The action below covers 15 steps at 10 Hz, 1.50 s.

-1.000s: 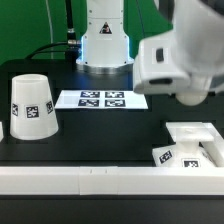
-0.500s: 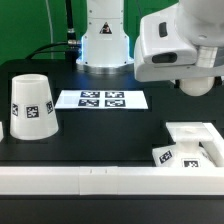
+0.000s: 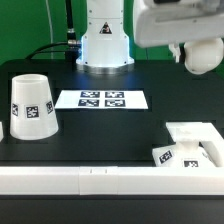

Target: Assemble lamp

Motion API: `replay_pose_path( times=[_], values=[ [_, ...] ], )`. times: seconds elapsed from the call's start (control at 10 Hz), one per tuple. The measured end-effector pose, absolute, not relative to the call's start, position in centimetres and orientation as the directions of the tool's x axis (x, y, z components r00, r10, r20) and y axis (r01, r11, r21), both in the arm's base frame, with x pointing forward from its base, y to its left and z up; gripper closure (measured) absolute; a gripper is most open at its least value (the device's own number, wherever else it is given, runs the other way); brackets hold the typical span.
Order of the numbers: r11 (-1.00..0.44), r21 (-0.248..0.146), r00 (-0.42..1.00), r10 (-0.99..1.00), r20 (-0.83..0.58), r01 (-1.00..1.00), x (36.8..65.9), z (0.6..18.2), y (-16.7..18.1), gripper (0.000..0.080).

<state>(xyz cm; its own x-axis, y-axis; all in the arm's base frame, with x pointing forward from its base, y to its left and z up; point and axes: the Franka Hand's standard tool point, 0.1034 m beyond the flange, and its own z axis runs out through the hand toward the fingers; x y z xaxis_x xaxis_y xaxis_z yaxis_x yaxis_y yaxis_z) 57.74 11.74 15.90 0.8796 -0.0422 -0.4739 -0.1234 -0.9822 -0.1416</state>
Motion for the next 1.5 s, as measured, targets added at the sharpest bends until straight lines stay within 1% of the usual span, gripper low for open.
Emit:
replay_pose_path(
  times=[0.1,0.2,0.4,0.5,0.6,0.7,0.8,0.9,1.0,1.1,1.2,1.5],
  values=[
    [-0.981,-0.149,0.918,-0.058,-0.392,-0.125,58.7,15.7,11.9,0.0226],
    [-0.981,-0.150,0.935,-0.068,-0.347,-0.127,58.6,15.8,11.8,0.0226],
    [-0.979,-0.160,0.979,-0.098,-0.179,-0.128,59.5,15.9,11.9,0.0226],
    [-0.985,-0.158,0.991,-0.051,-0.123,-0.070,60.1,16.0,11.3,0.0226],
    [-0.988,-0.148,0.999,-0.036,-0.030,-0.040,61.7,16.8,10.7,0.0226],
    [-0.991,-0.132,0.997,-0.015,0.081,-0.005,62.7,18.5,9.8,0.0226],
    [-0.994,-0.113,0.974,-0.016,0.226,0.010,62.8,19.6,9.7,0.0226],
    [-0.994,-0.112,0.968,-0.017,0.251,0.012,61.7,19.0,9.9,0.0226],
    [-0.994,-0.113,0.946,-0.025,0.322,0.013,62.3,19.0,9.8,0.0226],
    [-0.994,-0.112,0.934,-0.026,0.356,0.015,62.3,18.9,9.8,0.0226],
    [-0.994,-0.094,0.935,0.011,0.354,0.048,62.1,18.3,9.6,0.0226],
    [-0.993,-0.035,0.930,0.094,0.356,0.114,62.7,17.7,7.0,0.0226]
  ],
)
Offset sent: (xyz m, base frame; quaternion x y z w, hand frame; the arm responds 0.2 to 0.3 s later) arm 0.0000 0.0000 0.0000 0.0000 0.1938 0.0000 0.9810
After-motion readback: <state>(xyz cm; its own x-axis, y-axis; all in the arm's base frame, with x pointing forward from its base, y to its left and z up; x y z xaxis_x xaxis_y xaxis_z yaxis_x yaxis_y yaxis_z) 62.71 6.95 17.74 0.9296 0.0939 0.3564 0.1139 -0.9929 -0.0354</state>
